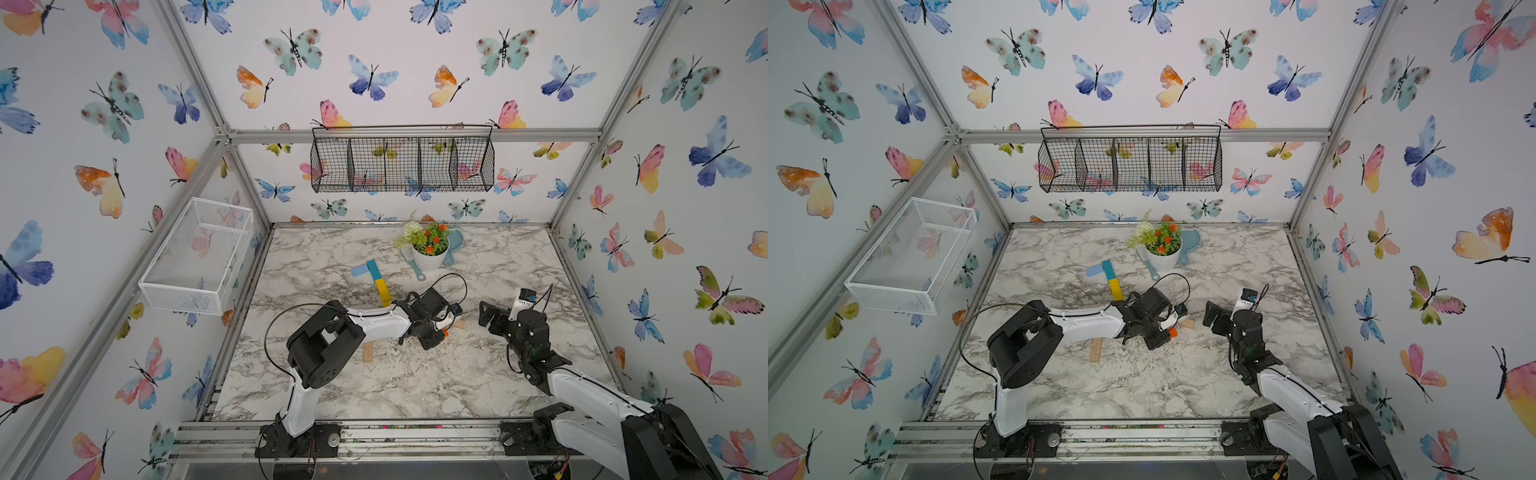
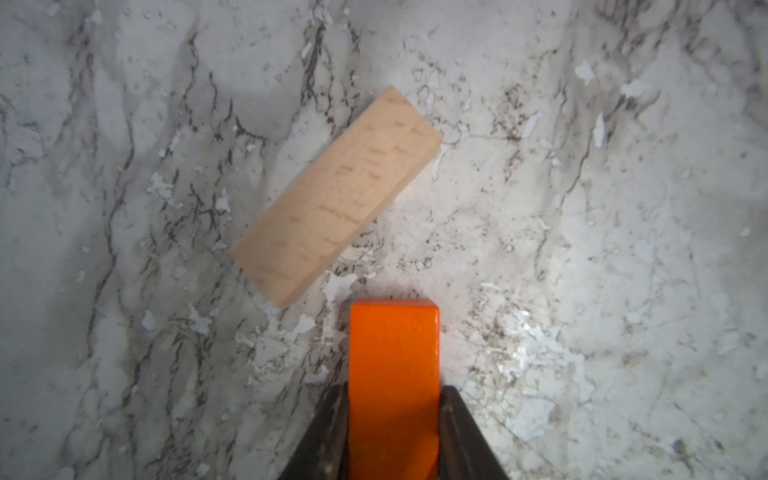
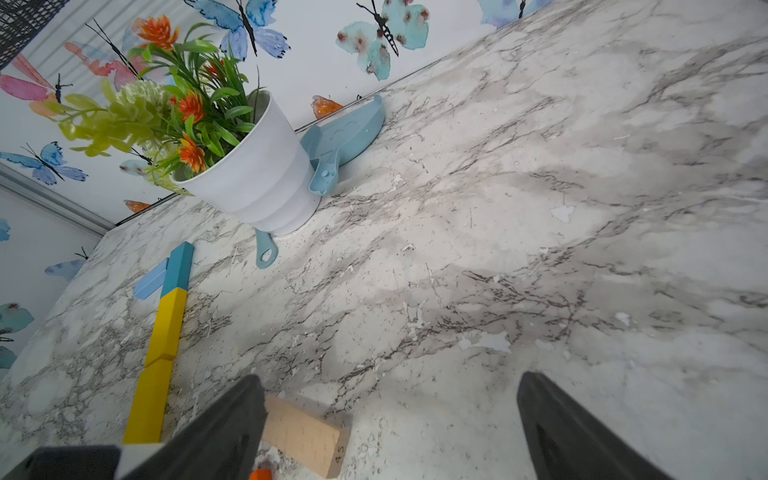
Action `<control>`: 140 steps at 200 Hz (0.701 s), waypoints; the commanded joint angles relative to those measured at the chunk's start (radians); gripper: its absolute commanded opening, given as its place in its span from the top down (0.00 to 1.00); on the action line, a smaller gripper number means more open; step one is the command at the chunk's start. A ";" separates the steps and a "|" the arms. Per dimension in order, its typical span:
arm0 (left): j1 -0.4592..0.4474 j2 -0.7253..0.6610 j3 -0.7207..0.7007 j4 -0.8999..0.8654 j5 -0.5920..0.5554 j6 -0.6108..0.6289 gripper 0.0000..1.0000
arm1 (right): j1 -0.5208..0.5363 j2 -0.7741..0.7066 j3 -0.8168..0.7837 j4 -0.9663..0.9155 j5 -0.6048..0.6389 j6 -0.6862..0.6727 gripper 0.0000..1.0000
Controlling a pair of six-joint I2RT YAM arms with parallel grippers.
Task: Assemble a giraffe with building blocks
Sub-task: Pick up the building block from the center of the board, then place the building block at the center of the board.
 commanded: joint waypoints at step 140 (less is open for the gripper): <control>0.174 -0.008 0.245 -0.269 -0.053 0.208 1.00 | -0.002 0.003 0.011 0.008 0.012 -0.012 0.00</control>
